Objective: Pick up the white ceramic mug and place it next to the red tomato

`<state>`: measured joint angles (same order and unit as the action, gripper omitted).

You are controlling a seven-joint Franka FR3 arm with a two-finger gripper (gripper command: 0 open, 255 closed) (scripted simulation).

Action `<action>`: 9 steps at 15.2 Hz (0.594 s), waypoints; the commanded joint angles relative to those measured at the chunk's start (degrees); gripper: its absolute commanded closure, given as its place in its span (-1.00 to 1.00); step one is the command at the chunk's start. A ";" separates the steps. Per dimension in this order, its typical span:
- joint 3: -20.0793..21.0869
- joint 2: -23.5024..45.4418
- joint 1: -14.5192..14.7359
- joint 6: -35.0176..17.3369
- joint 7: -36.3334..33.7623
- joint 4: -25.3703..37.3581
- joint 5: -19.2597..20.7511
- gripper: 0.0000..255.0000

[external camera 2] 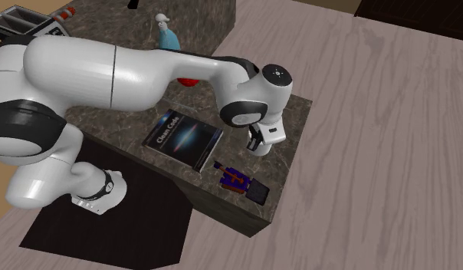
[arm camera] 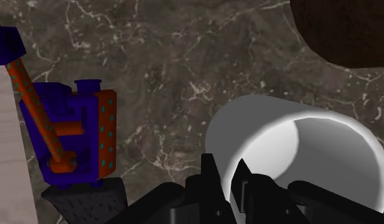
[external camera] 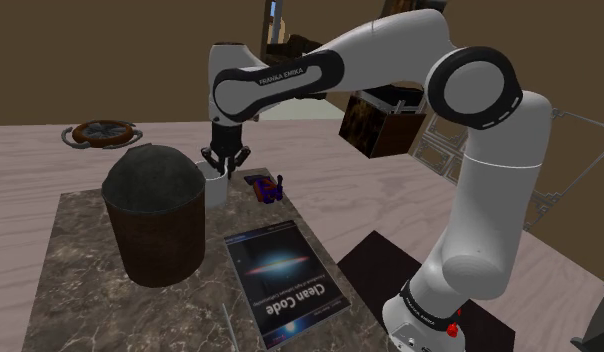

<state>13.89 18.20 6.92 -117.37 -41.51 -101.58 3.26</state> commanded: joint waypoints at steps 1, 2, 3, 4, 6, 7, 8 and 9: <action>0.06 -0.51 -0.02 1.33 0.06 0.85 -0.15 1.00; 0.09 -0.78 -0.04 2.01 0.10 1.28 -0.23 1.00; 0.12 -1.03 -0.05 2.70 0.14 1.71 -0.30 1.00; 0.14 -1.27 -0.07 3.38 0.17 2.17 -0.37 1.00; 0.19 -1.72 -0.09 4.77 0.23 3.11 -0.50 1.00; 0.21 -1.93 -0.10 5.46 0.26 3.61 -0.56 1.00; 0.23 -2.13 -0.10 6.16 0.29 4.12 -0.62 1.00; 0.25 -2.31 -0.11 6.87 0.31 4.64 -0.68 1.00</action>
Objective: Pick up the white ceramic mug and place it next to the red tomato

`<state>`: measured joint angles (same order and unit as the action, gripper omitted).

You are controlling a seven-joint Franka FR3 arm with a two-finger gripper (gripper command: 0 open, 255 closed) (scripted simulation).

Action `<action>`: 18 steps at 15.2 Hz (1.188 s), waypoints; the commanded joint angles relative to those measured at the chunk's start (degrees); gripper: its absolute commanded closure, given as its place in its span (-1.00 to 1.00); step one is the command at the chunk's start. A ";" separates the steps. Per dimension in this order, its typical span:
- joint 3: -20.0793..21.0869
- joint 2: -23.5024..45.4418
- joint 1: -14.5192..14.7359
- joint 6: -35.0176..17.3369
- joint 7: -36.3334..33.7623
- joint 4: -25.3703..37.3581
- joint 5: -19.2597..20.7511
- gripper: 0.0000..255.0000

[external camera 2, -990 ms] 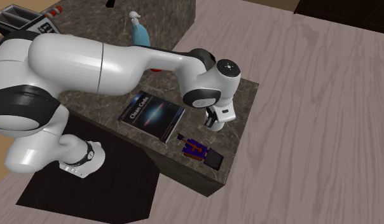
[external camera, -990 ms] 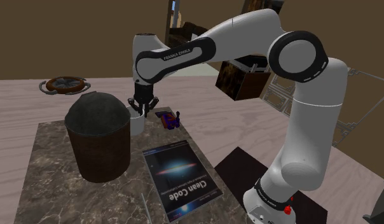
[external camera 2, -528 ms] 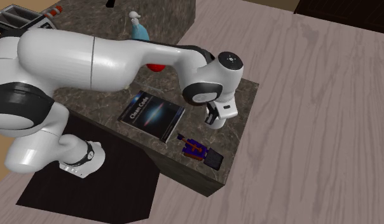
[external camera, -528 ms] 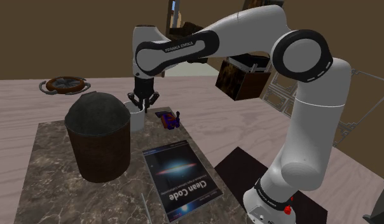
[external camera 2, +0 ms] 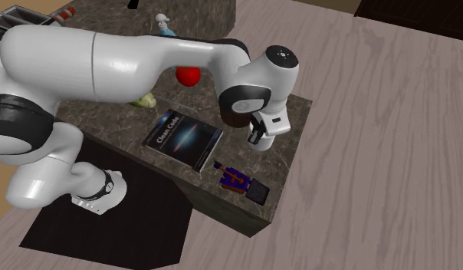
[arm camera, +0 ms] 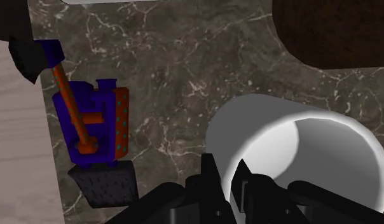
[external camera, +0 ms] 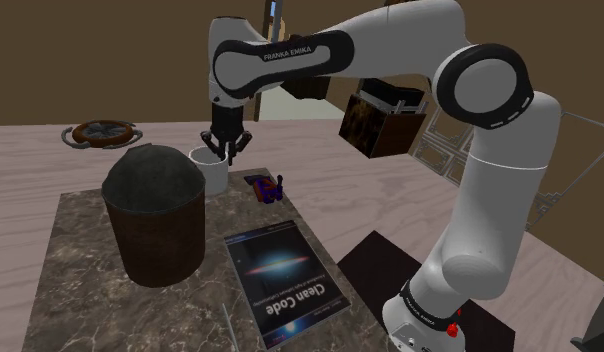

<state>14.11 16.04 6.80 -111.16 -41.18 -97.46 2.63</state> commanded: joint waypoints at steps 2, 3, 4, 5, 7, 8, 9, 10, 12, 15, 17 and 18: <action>0.07 -0.49 0.02 2.08 0.03 1.61 -0.14 1.00; 0.08 -0.64 0.02 2.79 0.05 2.18 -0.18 1.00; 0.10 -0.78 0.02 3.51 0.06 2.76 -0.22 1.00; 0.12 -0.91 0.02 4.24 0.08 3.36 -0.26 1.00; 0.15 -1.12 0.03 5.70 0.10 4.62 -0.33 1.00; 0.16 -1.21 0.04 6.44 0.11 5.27 -0.35 1.00; 0.17 -1.28 0.05 7.18 0.11 5.93 -0.38 1.00; 0.19 -1.35 0.06 7.92 0.12 6.62 -0.40 1.00; 0.21 -1.43 0.10 9.43 0.12 8.05 -0.43 1.00; 0.25 -1.45 0.16 11.73 0.10 10.33 -0.44 1.00; 0.28 -1.39 0.22 13.30 0.08 11.95 -0.43 1.00; 0.29 -1.34 0.25 14.09 0.07 12.80 -0.42 1.00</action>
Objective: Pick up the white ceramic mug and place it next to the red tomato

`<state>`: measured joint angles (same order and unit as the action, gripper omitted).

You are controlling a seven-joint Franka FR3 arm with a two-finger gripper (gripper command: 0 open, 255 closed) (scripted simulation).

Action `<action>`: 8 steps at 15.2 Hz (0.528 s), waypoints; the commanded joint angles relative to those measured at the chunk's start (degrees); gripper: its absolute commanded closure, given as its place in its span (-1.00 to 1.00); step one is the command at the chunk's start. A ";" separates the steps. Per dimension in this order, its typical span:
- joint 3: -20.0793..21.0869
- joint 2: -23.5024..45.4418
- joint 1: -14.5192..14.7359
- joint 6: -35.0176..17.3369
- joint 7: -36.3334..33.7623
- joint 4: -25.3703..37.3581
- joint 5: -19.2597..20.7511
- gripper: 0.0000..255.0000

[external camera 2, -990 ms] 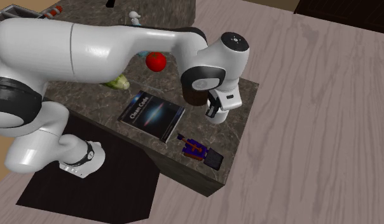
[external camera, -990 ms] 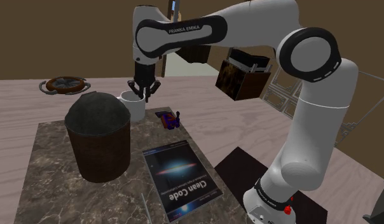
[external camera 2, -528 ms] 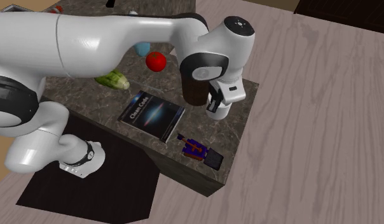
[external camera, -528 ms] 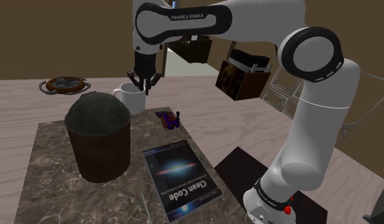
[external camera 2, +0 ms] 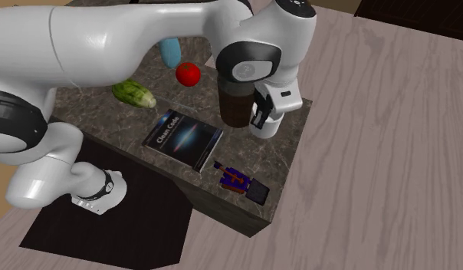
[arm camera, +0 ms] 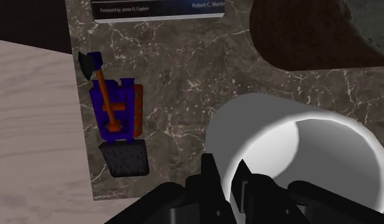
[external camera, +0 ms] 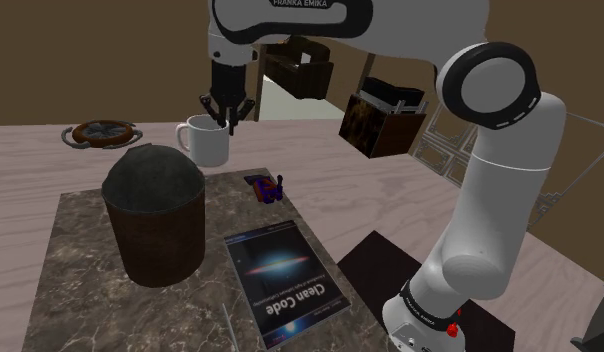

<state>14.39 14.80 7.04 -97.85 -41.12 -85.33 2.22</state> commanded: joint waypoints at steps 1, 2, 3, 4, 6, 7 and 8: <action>0.02 -0.03 0.04 1.57 -0.01 1.54 0.00 1.00; 0.03 -0.03 0.05 1.68 -0.01 1.65 0.00 1.00; 0.48 -0.50 0.75 1.45 -1.18 0.97 -0.05 1.00; 0.93 -0.91 1.47 1.25 -2.36 0.36 -0.08 1.00; 1.85 -1.57 2.92 0.91 -4.77 -0.60 -0.12 1.00; 2.31 -1.81 3.68 0.77 -5.99 -0.97 -0.12 1.00; 2.79 -1.99 4.42 0.66 -7.22 -1.25 -0.10 1.00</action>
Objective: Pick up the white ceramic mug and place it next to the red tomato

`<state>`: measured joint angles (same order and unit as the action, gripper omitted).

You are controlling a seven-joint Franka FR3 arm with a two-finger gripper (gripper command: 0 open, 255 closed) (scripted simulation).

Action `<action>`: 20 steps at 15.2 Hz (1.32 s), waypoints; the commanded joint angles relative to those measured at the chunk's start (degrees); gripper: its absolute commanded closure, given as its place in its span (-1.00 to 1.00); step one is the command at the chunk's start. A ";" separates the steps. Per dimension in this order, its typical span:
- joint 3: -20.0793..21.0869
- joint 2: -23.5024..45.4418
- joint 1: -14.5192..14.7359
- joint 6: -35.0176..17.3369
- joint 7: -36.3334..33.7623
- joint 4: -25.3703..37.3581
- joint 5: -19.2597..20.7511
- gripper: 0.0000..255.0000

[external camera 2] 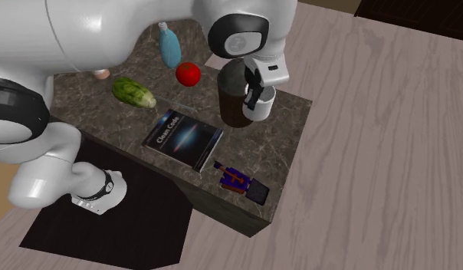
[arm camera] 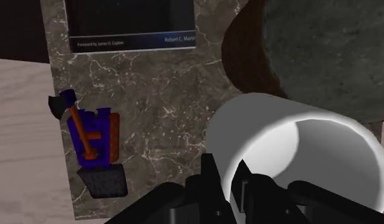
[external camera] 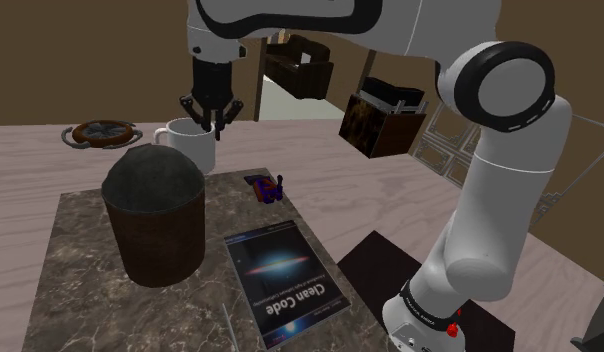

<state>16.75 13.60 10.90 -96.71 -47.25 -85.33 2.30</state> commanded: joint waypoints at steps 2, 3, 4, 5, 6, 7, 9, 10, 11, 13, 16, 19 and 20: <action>1.36 -0.99 2.12 -0.65 -3.59 -1.58 -0.10 1.00; 1.85 -0.99 2.90 -0.70 -4.85 -1.64 -0.04 1.00; 2.33 -0.94 3.68 -0.73 -6.13 -1.61 0.05 1.00; 2.80 -0.83 4.50 -0.74 -7.41 -1.51 0.15 1.00; 3.31 -0.65 5.29 -0.73 -8.71 -1.33 0.28 1.00; 3.87 -0.41 6.06 -0.70 -10.03 -1.07 0.45 1.00; 5.05 0.26 7.57 -0.56 -12.70 -0.32 0.89 1.00; 5.52 0.68 8.46 -0.45 -14.03 0.18 1.12 1.00; 5.96 1.16 9.37 -0.32 -15.36 0.76 1.38 1.00; 6.82 2.30 11.27 0.02 -18.03 2.17 1.97 1.00; 7.99 4.51 14.33 0.78 -22.05 4.97 3.09 1.00; 8.96 7.32 17.70 1.88 -26.01 8.67 4.46 1.00; 9.24 8.40 18.91 2.35 -27.30 10.14 4.97 1.00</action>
<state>25.65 21.02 28.54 -94.66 -73.03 -76.44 6.76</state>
